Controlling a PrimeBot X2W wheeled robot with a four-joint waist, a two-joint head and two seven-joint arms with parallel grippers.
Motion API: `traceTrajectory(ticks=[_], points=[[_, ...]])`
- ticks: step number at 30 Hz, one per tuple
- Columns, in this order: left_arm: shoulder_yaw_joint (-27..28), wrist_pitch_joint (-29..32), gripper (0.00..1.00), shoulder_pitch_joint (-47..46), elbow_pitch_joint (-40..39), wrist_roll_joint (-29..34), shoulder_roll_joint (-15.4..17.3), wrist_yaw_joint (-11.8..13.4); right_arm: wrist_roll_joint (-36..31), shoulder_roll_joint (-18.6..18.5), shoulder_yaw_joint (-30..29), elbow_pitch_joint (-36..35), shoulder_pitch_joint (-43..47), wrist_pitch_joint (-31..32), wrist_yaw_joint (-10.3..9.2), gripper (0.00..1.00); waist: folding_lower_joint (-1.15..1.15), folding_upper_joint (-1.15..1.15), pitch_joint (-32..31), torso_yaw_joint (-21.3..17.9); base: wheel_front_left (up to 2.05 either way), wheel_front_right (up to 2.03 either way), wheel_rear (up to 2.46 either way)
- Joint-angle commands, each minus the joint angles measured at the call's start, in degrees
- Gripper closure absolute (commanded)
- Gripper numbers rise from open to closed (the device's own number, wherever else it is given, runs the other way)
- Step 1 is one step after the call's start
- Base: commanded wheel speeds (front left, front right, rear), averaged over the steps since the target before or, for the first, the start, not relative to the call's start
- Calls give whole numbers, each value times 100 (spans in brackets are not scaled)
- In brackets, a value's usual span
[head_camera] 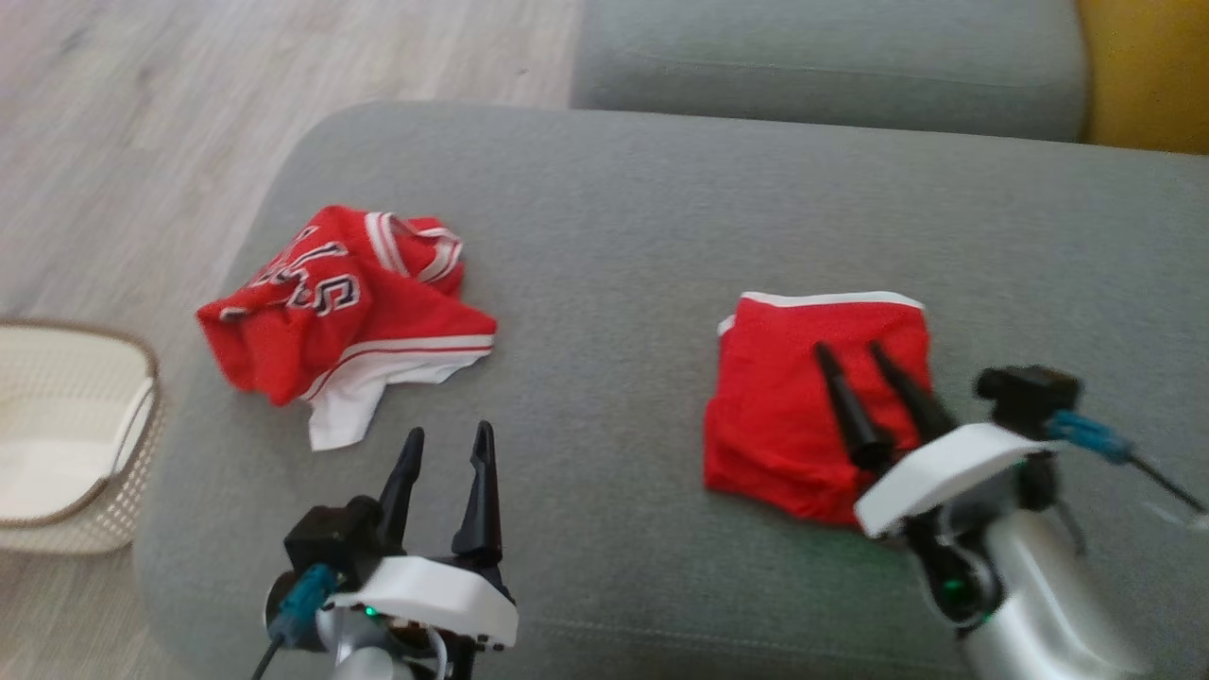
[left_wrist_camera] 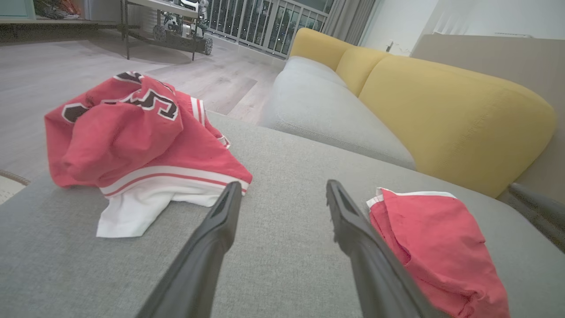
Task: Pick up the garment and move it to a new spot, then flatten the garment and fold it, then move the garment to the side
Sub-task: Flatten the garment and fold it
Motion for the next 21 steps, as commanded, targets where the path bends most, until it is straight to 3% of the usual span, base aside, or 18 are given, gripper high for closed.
traceTrajectory(ticks=[1, 12, 16, 21], points=[[225, -52, 0, -149, -229, 60, -4, -22, -202, -105, -5, -323, 14, -102, -1, 0, 0, 0, -89, -170, 0, 0, 0], [385, -52, 0, -13, -330, 158, -4, -72, -2019, -284, -793, -1620, 980, -351, -1, 0, 0, 0, -215, -609, 0, 0, 0], [418, -52, 0, 120, -284, 242, -4, -115, -2613, 15, -1133, -1879, 1401, -497, -1, 0, 0, 0, -256, -695, 0, 0, 0], [442, -52, 0, 215, -259, 287, -4, -146, -2814, 178, -1286, -1894, 1576, -565, -1, 0, 0, 0, -271, -728, 0, 0, 0]])
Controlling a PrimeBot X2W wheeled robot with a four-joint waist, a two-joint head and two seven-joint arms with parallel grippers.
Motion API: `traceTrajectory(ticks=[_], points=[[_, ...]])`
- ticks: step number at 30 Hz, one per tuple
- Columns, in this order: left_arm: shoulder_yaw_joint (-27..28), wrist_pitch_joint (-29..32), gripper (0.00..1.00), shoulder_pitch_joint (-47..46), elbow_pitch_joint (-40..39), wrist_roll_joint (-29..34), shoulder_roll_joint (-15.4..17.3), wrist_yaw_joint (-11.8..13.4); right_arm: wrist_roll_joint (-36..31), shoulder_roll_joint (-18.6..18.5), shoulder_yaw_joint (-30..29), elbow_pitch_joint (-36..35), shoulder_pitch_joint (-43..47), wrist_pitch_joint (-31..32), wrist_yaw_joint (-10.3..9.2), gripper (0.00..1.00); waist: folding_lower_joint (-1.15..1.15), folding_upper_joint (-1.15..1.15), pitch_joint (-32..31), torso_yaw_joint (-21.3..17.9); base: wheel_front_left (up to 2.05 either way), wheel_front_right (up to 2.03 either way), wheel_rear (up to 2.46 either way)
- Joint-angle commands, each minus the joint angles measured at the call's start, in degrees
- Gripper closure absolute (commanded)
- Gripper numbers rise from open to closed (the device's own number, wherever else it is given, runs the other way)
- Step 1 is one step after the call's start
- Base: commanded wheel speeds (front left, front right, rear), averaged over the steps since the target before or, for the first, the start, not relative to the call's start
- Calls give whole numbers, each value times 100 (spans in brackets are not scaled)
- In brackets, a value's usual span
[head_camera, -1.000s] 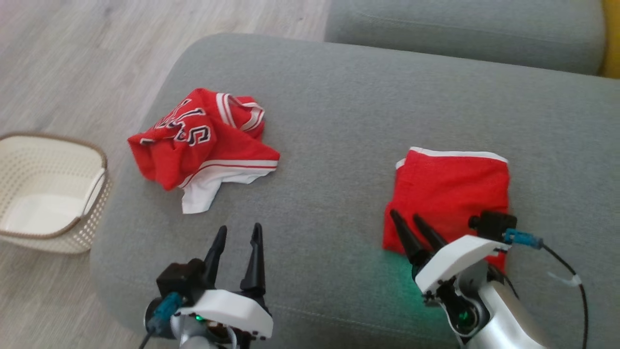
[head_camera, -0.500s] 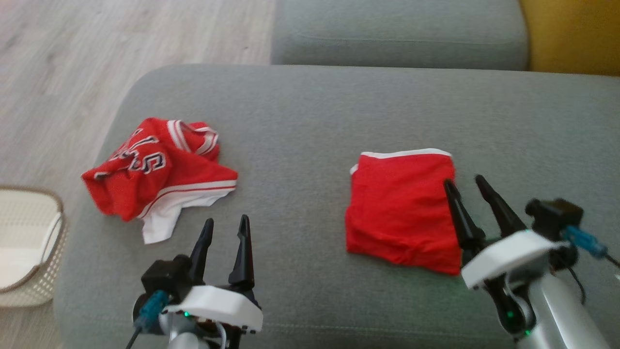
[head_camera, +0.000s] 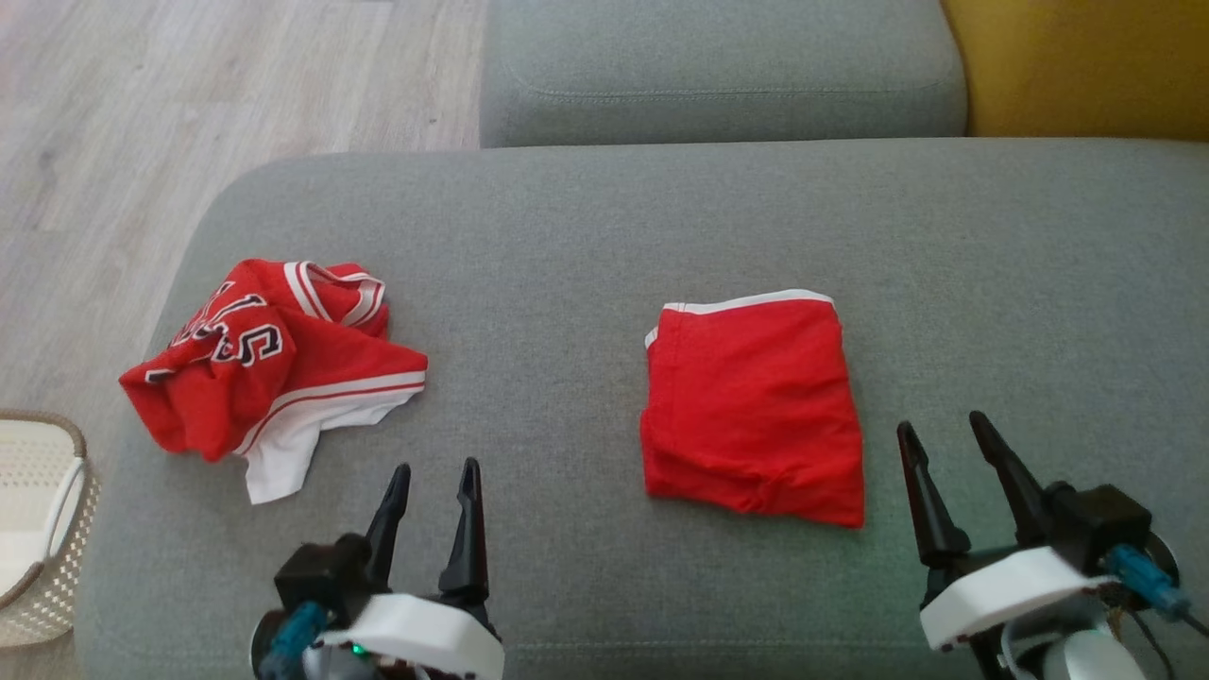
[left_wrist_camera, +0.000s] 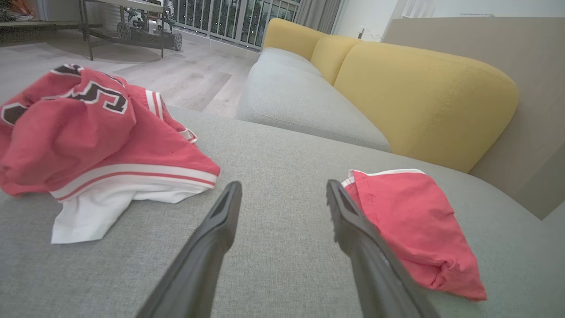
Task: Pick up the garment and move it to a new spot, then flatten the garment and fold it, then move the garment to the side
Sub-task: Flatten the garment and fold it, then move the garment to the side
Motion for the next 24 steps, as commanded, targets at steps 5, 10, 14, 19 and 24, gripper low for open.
traceTrajectory(ticks=[5, 10, 14, 19, 24], points=[[190, -54, 0, -122, -178, 74, -6, -8, -66, 60, 26, -172, -153, -91, -1, 0, 0, 0, -1, 10, 0, 0, 0], [115, -54, 0, -174, -204, 87, -6, 1, 32, 88, -58, -128, -226, -31, -1, 0, 0, 0, 69, 89, 0, 0, 0], [13, -54, 0, -239, -220, 95, -6, 25, 137, 91, -56, 46, -342, 298, -1, 0, 0, 0, 239, 171, 0, 0, 0], [-121, -54, 0, -358, -232, 95, -6, 79, 409, -3, -68, 287, -714, 687, -1, 0, 0, 0, 563, 286, 0, 0, 0], [-292, -54, 0, -542, -261, 78, -6, 159, 843, -119, -203, 658, -1211, 996, -1, 0, 0, 0, 889, 441, 0, 0, 0]])
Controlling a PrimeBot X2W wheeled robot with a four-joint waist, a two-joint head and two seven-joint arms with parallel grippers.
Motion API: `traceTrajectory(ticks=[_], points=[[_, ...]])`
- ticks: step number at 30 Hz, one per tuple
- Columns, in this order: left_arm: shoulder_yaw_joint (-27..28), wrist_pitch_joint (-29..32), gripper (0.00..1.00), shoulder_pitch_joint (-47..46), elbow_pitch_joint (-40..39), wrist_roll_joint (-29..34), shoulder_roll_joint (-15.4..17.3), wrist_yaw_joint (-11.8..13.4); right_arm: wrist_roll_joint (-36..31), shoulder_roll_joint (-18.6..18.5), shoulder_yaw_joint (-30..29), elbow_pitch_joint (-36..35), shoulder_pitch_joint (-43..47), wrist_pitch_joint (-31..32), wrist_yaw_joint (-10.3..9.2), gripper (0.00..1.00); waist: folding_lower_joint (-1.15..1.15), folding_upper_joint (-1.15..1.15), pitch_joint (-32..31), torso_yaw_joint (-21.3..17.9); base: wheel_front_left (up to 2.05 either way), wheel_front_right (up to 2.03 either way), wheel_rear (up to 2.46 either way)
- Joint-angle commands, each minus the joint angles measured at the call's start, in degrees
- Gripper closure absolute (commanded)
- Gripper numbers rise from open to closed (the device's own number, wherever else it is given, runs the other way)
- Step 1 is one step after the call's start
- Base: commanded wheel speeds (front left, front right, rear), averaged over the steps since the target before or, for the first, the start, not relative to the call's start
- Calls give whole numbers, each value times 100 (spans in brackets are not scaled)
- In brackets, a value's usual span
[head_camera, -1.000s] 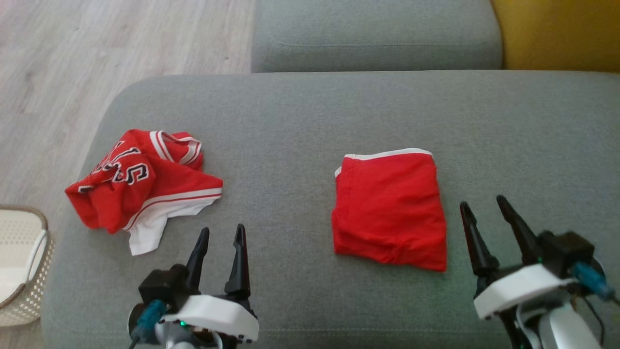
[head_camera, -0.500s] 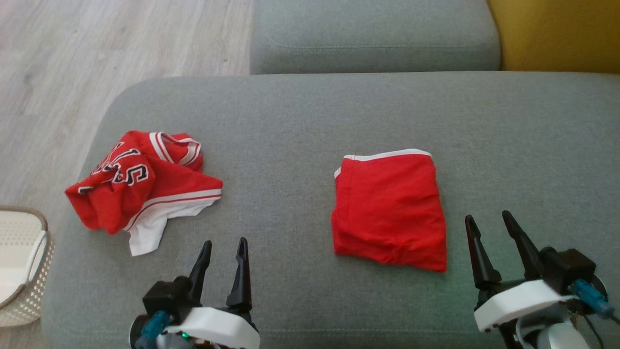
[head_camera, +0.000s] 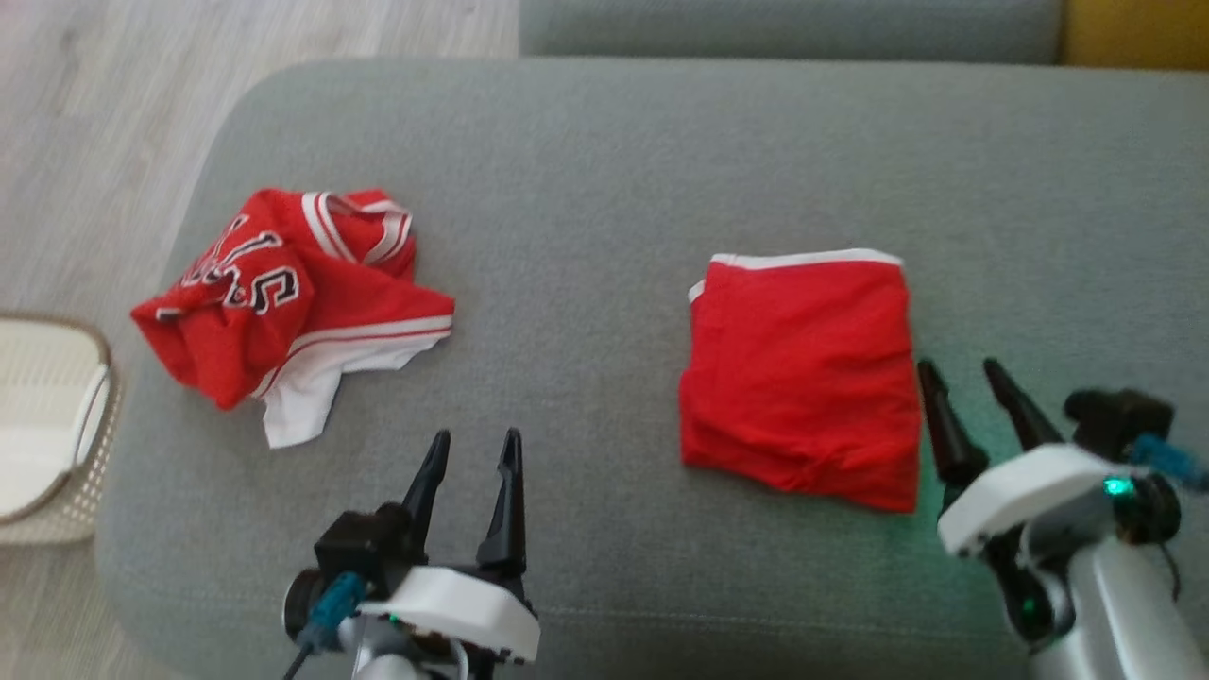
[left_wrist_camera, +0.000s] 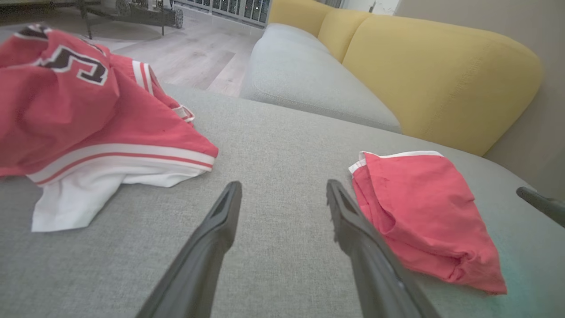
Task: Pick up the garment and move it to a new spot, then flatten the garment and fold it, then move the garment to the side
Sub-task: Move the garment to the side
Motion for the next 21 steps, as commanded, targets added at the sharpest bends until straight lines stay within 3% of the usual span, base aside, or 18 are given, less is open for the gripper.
traceTrajectory(ticks=[1, 6, 15, 16, 17, 18, 19, 21], points=[[103, -54, 0, -265, -223, 24, -11, 64, 156, -72, 37, -29, -299, 72, -1, 0, 0, 0, 200, 130, 0, 0, 0], [-74, -54, 0, -407, -232, -17, -11, 147, 567, -9, -176, 564, -702, 345, -1, 0, 0, 0, 400, 294, 0, 0, 0], [-168, -54, 0, -531, -244, -46, -11, 238, 734, -107, 190, 1101, -1004, 264, -1, 0, 0, 0, 552, 405, 0, 0, 0], [-170, -54, 0, -541, -248, -47, -11, 243, 714, -140, 236, 1160, -1030, 255, -1, 15, 0, 0, 565, 405, 0, 0, 0], [-171, -54, 0, -550, -248, -47, -11, 250, 672, -182, 289, 1219, -1058, 236, -1, 59, 0, 0, 577, 403, 0, 0, 0], [-176, -54, 0, -560, -246, -46, -11, 256, 571, -252, 348, 1277, -1086, 192, -1, 88, 0, 0, 588, 402, 0, 0, 0], [-182, -54, 0, -571, -244, -47, -11, 260, 402, -345, 434, 1323, -1117, 113, -1, 100, 0, 0, 597, 400, 0, 0, 0], [-189, -54, 0, -585, -239, -46, -11, 264, 255, -417, 510, 1363, -1148, 17, -1, 100, 0, 0, 606, 397, 0, 0, 0]])
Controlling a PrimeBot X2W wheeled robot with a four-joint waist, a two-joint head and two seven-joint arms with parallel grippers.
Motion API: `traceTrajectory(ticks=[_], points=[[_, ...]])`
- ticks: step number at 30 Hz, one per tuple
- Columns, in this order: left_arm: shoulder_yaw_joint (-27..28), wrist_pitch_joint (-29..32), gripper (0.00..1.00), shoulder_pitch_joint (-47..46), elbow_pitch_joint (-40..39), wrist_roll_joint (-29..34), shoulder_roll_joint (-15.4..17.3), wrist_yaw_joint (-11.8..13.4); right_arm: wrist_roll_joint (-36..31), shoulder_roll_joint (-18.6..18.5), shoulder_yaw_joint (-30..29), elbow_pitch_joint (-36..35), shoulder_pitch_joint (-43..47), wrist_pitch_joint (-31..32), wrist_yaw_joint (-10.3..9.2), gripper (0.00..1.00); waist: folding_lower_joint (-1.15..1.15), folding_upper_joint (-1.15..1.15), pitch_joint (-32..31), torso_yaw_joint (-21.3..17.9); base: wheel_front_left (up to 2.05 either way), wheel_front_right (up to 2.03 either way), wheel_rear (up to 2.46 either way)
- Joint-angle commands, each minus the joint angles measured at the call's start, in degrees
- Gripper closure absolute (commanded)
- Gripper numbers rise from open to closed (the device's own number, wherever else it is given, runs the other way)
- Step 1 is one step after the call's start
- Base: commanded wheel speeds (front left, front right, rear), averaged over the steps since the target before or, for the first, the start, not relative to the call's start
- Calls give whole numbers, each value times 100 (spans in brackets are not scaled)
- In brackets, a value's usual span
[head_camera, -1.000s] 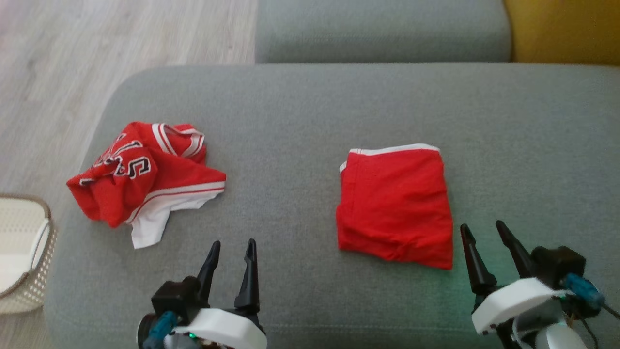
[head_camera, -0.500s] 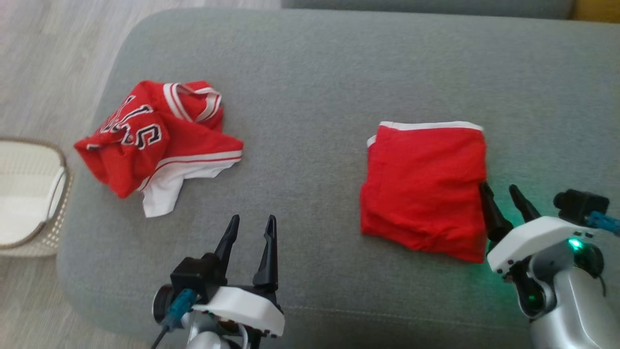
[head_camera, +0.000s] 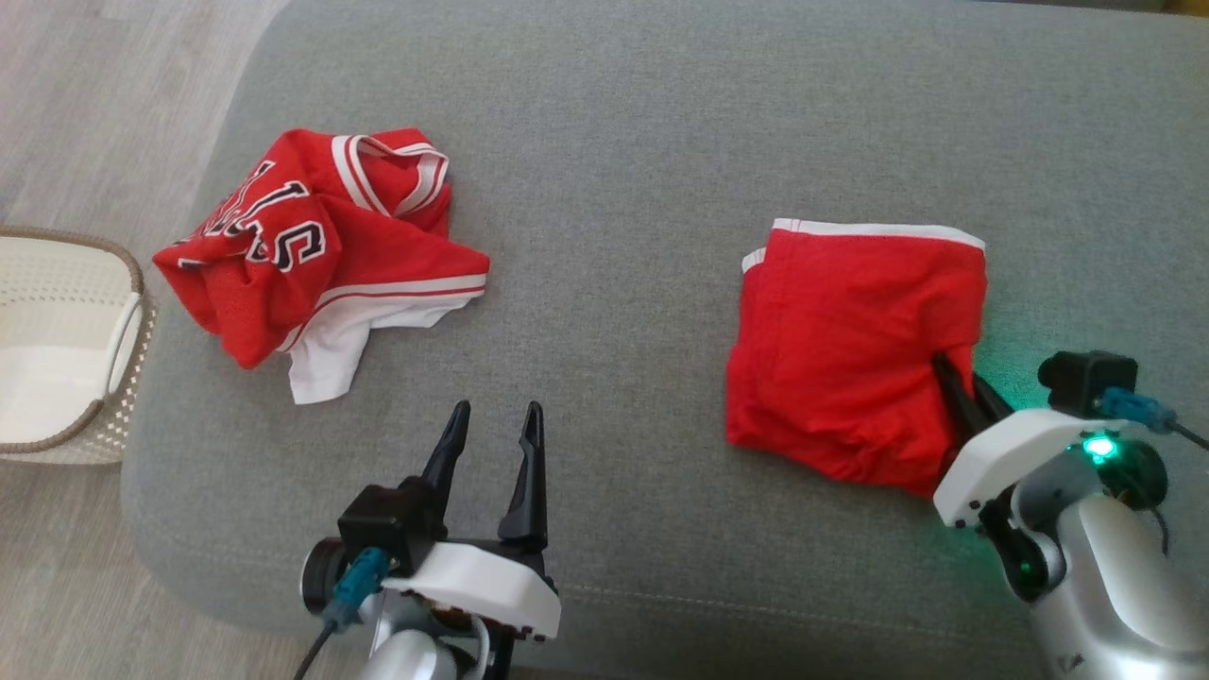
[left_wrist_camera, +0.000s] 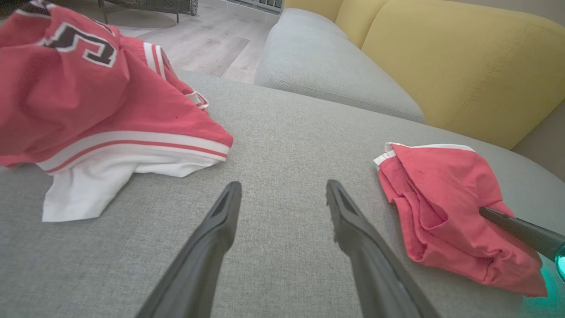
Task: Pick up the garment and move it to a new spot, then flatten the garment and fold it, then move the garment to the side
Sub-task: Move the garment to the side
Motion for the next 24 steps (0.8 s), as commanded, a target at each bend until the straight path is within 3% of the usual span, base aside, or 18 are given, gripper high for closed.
traceTrajectory(ticks=[1, 8, 14, 24], points=[[125, -54, 0, -240, -189, -29, -7, 29, -34, -60, 143, -125, -228, -96, -2, 100, 0, 0, 0, -4, 0, 0, 0], [128, -54, 0, -261, -129, -10, -7, 33, -466, -366, 603, 12, -442, -413, -2, 100, 0, 0, -89, -172, 0, 0, 0], [115, -54, 0, -336, -106, 69, -7, -39, -670, -858, 1253, -132, -631, -420, -2, 100, 0, 0, -78, -593, 0, 0, 0], [-105, -54, 0, -1034, 0, 382, -7, -212, -321, -2479, 2561, -259, -1577, -243, -2, 100, 0, 0, 580, -1526, 0, 0, 0]])
